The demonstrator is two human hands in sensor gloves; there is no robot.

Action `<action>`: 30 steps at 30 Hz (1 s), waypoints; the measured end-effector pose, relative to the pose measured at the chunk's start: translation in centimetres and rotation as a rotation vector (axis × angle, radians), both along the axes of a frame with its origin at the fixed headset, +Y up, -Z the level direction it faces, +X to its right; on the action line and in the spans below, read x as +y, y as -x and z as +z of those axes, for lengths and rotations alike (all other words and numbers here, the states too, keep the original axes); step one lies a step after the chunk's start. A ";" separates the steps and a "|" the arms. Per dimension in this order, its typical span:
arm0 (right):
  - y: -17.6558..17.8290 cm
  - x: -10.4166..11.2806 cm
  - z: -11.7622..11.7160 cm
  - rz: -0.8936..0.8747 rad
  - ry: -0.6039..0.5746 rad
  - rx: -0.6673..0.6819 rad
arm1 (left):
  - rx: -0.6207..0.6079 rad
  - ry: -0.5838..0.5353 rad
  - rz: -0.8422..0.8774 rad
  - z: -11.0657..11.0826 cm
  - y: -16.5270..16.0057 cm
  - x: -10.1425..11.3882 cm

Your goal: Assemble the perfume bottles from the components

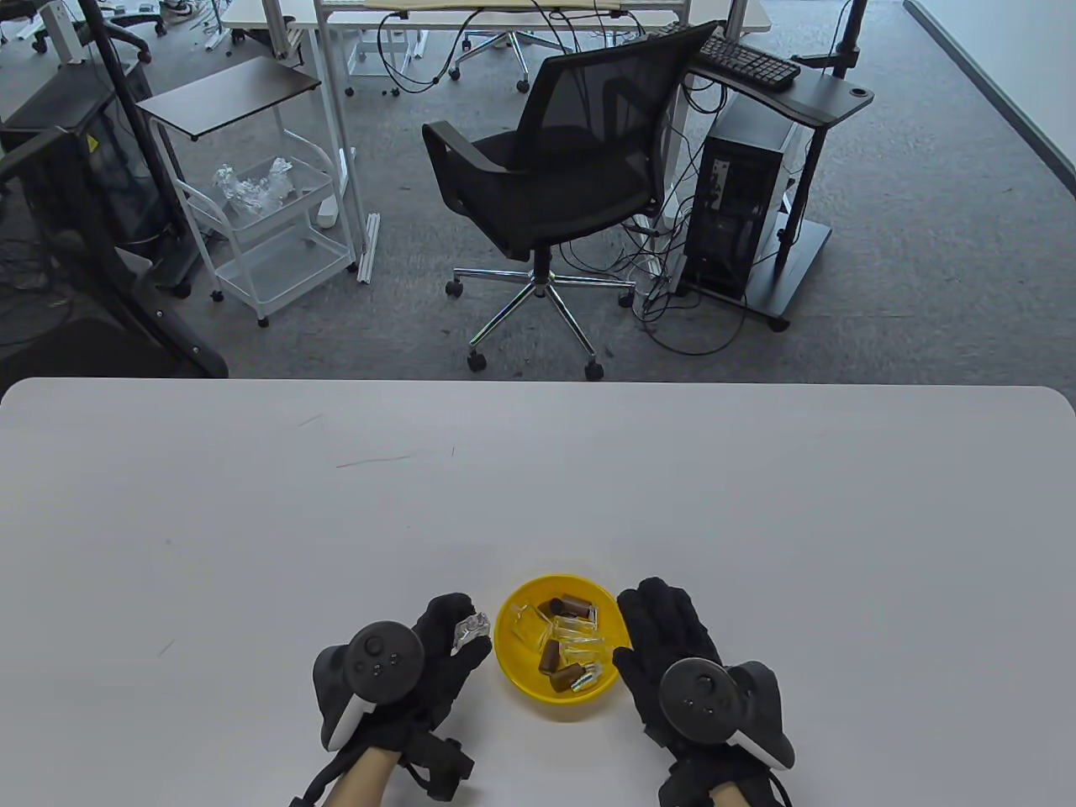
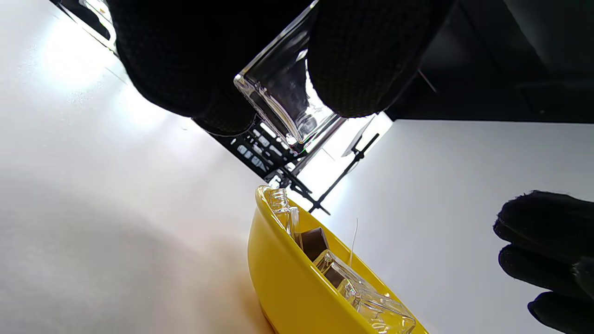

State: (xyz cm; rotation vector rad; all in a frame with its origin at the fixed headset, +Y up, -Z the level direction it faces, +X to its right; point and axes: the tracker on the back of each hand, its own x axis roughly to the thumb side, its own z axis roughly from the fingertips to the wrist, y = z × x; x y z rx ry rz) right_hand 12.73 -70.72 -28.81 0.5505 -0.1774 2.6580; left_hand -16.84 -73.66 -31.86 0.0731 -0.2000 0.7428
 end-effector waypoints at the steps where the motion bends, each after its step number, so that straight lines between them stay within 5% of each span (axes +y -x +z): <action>1: 0.6 0.1 0.1 0.014 -0.008 0.028 | -0.001 0.003 -0.004 0.0 0.0 0.0; 9: 4.1 -0.3 0.2 0.239 0.024 0.169 | 0.008 0.003 -0.025 0.2 0.0 0.0; 21: 6.5 -3.0 0.3 0.660 0.002 0.147 | -0.009 0.007 -0.028 0.2 -0.1 -0.1; 30: 7.1 -3.5 -0.3 0.711 0.023 0.127 | -0.018 0.010 -0.023 0.2 -0.1 -0.1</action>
